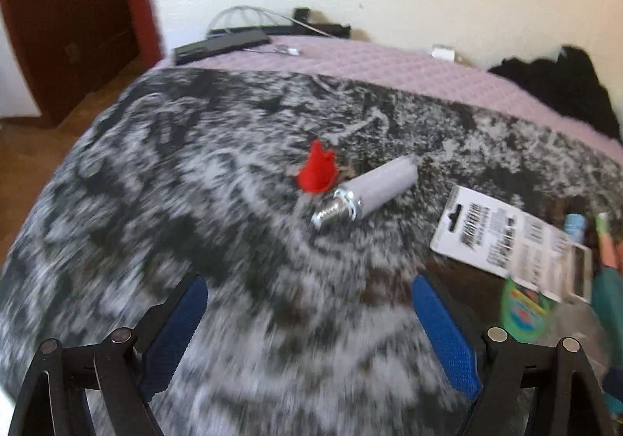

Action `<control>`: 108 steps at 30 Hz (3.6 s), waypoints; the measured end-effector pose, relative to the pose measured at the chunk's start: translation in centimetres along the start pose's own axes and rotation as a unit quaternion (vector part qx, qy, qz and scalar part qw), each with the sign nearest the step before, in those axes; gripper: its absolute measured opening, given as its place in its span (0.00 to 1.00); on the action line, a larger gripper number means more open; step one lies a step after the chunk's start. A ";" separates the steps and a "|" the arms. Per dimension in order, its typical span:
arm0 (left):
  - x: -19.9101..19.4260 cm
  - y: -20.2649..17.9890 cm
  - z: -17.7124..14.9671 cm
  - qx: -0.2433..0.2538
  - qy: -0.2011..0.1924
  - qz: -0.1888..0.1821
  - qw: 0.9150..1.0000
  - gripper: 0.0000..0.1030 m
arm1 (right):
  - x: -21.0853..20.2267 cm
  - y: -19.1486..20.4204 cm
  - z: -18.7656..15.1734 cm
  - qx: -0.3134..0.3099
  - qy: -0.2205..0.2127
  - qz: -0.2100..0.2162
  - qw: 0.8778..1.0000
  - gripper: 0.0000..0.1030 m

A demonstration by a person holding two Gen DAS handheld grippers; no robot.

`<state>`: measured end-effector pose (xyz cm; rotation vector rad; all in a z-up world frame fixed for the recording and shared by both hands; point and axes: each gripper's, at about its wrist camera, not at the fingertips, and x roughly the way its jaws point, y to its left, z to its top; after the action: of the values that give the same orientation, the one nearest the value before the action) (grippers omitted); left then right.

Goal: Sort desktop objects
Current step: 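Grasp the white corn bulb by its base with the left tool while the right tool grasps the brown bow, then carry the bulb and brown bow into the pink box and open both tools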

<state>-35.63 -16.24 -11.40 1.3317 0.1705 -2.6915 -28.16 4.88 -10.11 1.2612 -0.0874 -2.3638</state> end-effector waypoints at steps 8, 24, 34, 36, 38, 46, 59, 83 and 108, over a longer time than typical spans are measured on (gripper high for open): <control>6.4 0.3 2.6 -0.023 0.008 -0.040 0.999 0.87 | 2.8 1.0 0.3 -0.033 0.017 0.023 0.999 0.87; 9.6 -5.0 2.9 0.059 0.013 -0.128 0.990 0.12 | 7.8 2.3 0.3 -0.079 0.031 0.023 0.996 0.73; 8.2 -2.5 2.2 0.070 0.036 -0.143 0.986 0.13 | 10.4 3.0 2.6 -0.067 0.001 -0.006 0.998 0.71; 7.8 -1.8 1.9 0.077 0.040 -0.136 0.987 0.13 | 11.0 2.8 3.3 -0.055 -0.001 -0.019 0.998 0.67; 7.3 -0.9 1.6 0.076 0.047 -0.127 0.988 0.13 | 11.5 2.5 3.9 -0.040 -0.003 -0.035 0.999 0.34; 3.5 1.1 -0.5 0.081 0.061 -0.097 0.990 0.13 | 8.4 3.5 2.2 -0.027 -0.007 -0.048 0.998 0.12; -11.3 3.3 -10.8 0.045 0.048 -0.032 0.997 0.13 | -6.4 8.7 -6.8 -0.040 -0.046 -0.023 0.998 0.12; -34.5 -14.8 -14.7 0.158 -0.122 -0.087 0.976 0.13 | -36.3 1.7 -16.0 0.018 -0.218 -0.117 0.969 0.12; -19.1 -40.5 -6.2 0.212 -0.063 -0.165 0.961 0.89 | -28.8 -27.4 -7.5 0.193 -0.107 -0.285 0.933 0.86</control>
<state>-26.16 25.96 1.80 1.3216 -0.2351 -3.2210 -18.40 42.68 0.60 1.3260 -0.3054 -3.1044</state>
